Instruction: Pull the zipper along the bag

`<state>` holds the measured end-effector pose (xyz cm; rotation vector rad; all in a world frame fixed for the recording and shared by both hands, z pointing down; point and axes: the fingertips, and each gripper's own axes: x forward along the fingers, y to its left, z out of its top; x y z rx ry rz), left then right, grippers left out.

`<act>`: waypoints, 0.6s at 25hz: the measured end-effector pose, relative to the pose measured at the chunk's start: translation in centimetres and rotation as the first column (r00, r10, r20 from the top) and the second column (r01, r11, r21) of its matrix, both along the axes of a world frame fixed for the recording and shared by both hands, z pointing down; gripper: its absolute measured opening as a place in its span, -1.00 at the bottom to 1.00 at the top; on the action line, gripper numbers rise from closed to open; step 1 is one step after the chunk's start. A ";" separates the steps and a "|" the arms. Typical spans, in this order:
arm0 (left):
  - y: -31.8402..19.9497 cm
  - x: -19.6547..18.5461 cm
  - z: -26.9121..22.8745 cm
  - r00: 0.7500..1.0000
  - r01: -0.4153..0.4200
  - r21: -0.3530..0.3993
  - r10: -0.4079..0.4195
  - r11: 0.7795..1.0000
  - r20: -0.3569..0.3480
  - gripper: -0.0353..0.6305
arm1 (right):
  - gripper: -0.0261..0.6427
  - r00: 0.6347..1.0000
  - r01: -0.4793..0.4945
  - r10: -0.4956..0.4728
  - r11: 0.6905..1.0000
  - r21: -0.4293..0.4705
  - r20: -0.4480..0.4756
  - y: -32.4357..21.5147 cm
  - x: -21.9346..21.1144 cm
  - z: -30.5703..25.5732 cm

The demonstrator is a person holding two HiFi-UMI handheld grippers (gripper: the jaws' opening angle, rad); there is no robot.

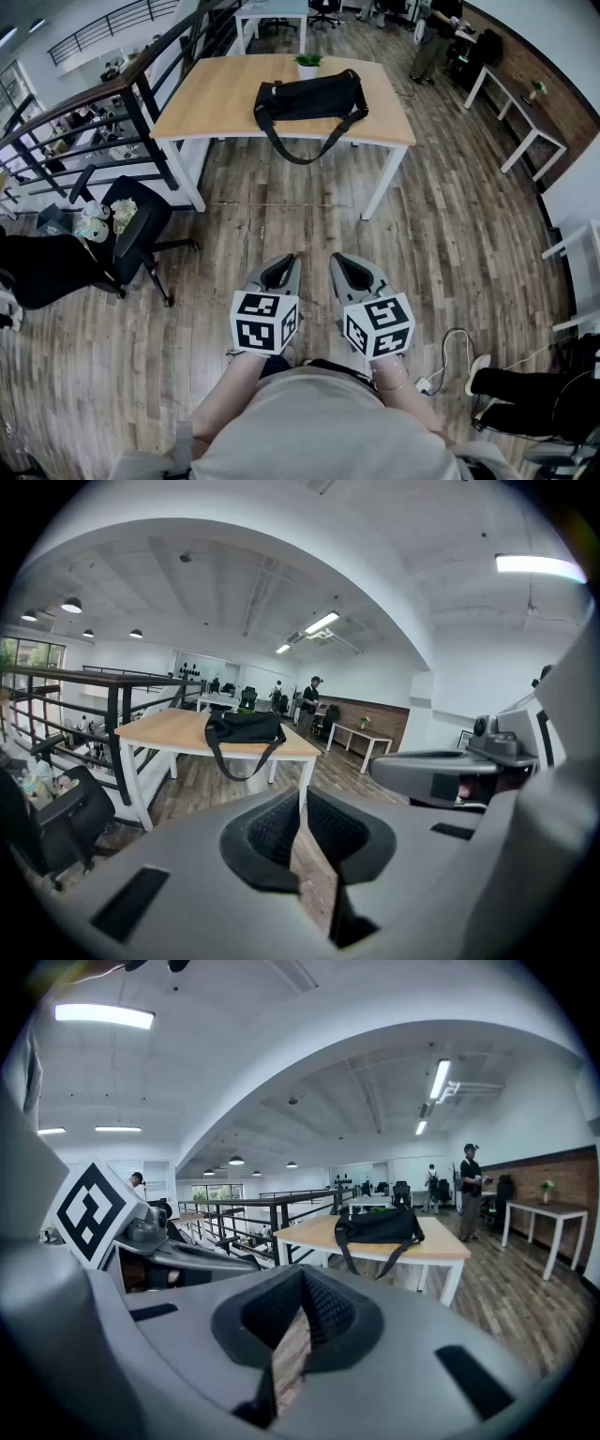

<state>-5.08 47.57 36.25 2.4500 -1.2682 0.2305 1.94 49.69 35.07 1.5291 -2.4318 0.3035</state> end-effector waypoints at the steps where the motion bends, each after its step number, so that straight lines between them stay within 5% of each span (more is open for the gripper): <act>1: 0.0 0.0 0.1 1.000 0.004 -0.003 -0.004 1.000 0.002 -0.78 | -0.91 1.000 0.001 -0.001 1.000 -0.005 0.007 0.0 -0.1 0.2; 10: -0.3 -0.2 0.4 1.000 -0.005 -0.003 0.005 1.000 -0.002 -0.78 | -0.91 1.000 0.005 -0.005 1.000 -0.004 0.030 -0.1 -1.1 0.3; 15: -0.2 0.0 -0.6 0.993 -0.058 0.038 0.062 0.998 -0.097 -0.78 | -0.90 0.997 -0.015 0.013 1.000 0.025 0.082 -0.1 -0.8 0.3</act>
